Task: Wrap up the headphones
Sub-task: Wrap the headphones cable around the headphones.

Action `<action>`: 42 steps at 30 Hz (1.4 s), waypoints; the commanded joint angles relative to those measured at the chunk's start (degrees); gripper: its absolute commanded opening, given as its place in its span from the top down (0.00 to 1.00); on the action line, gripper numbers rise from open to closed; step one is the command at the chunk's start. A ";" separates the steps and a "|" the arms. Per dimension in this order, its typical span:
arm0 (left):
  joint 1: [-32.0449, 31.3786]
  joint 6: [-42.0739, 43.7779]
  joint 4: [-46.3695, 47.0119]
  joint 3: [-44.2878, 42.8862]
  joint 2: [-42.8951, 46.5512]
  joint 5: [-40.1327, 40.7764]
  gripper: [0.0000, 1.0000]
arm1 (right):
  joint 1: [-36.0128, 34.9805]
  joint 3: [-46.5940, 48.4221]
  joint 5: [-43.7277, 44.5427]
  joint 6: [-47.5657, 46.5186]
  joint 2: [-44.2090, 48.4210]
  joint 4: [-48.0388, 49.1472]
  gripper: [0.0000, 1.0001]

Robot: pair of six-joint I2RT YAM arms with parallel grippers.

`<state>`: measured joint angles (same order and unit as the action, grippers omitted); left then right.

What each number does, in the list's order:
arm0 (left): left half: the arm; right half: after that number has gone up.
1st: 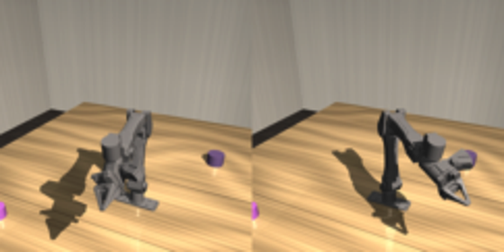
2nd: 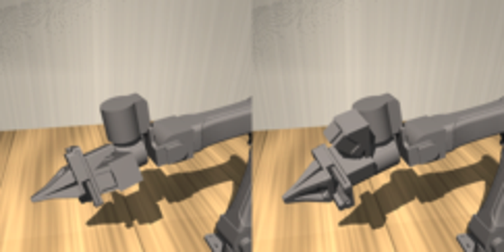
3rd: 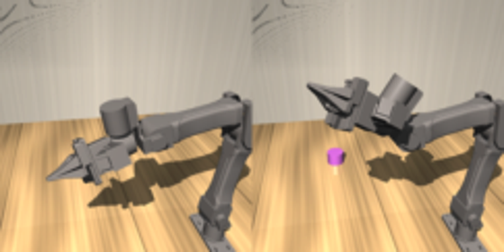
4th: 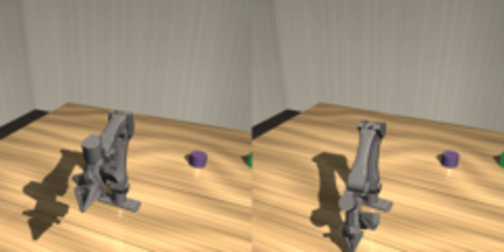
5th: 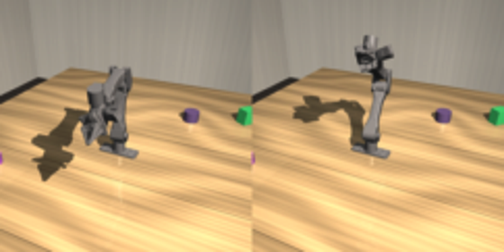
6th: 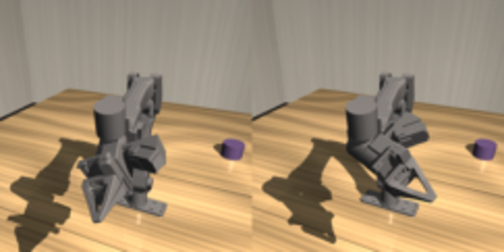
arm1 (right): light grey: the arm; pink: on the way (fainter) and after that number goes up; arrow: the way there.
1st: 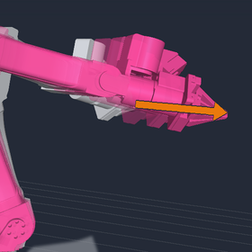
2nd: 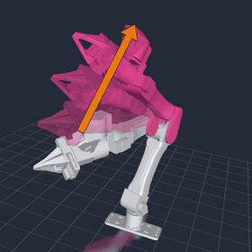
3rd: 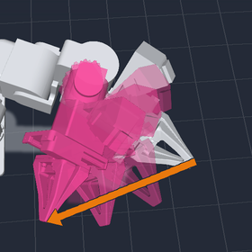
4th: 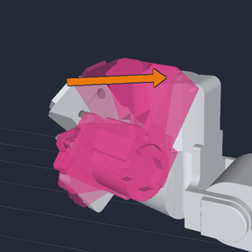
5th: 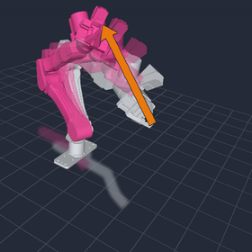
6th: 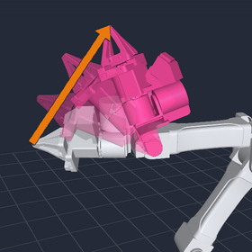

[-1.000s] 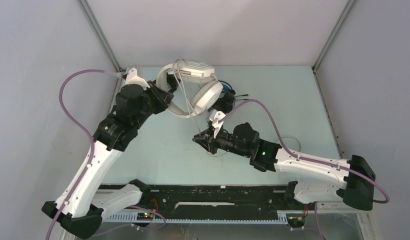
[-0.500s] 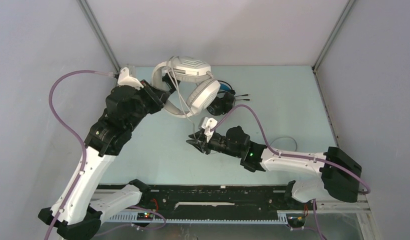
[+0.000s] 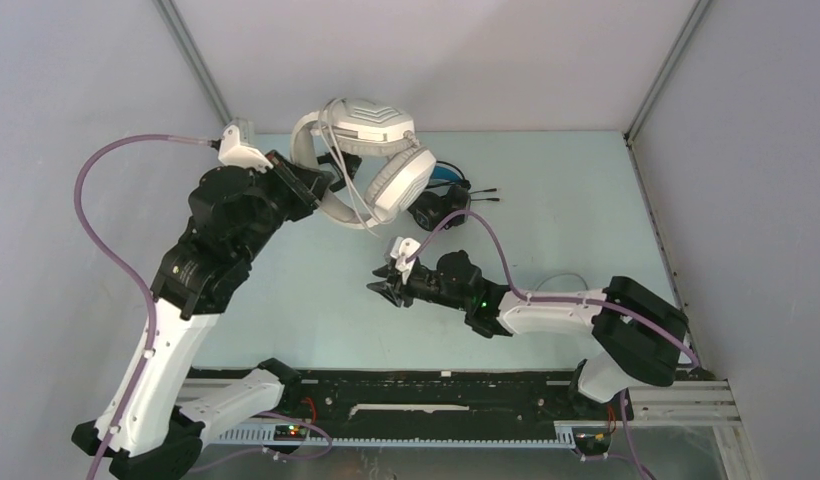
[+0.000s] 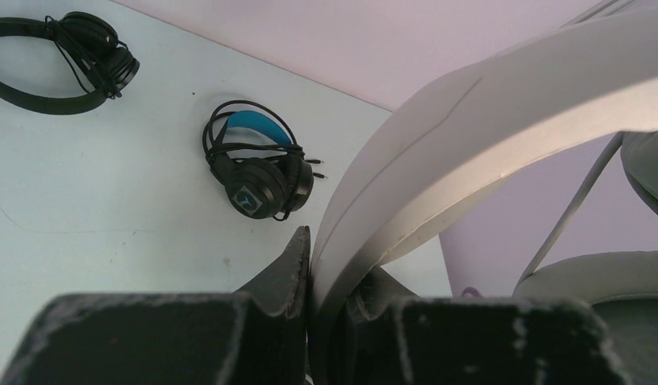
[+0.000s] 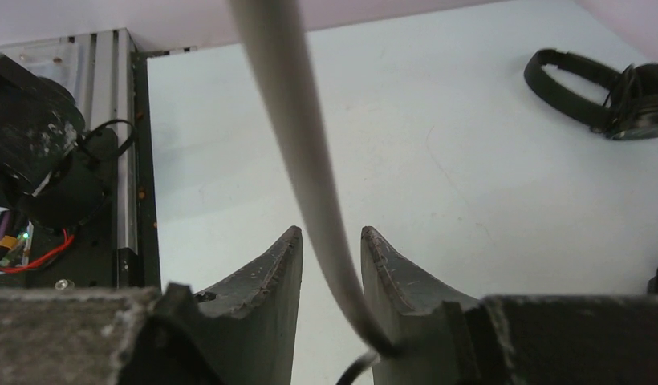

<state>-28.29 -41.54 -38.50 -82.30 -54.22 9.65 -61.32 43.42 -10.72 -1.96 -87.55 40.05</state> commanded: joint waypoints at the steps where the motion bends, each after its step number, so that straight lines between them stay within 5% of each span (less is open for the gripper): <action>1: 0.43 -1.40 3.50 -4.26 0.88 -0.90 1.00 | 0.07 -0.13 -0.09 0.37 -2.89 4.55 0.65; 6: 0.73 -0.57 2.20 -5.28 0.92 -0.14 1.00 | 0.10 -3.98 1.71 1.69 -3.81 8.88 0.76; 12: 2.41 0.44 1.71 -6.32 1.00 -1.24 1.00 | 0.18 -8.76 7.14 4.19 -3.67 12.69 1.00; 34: 12.89 7.23 -3.34 -10.63 -1.26 -3.27 1.00 | 0.34 -15.91 9.01 5.93 2.38 13.67 1.00; 42: 14.23 11.20 0.64 -9.44 -1.60 -17.09 1.00 | 2.50 -15.91 7.48 8.21 2.58 14.14 1.00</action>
<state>-14.37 -32.14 -47.40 -88.23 -56.71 3.11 -60.77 28.10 -2.79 4.43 -86.26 53.10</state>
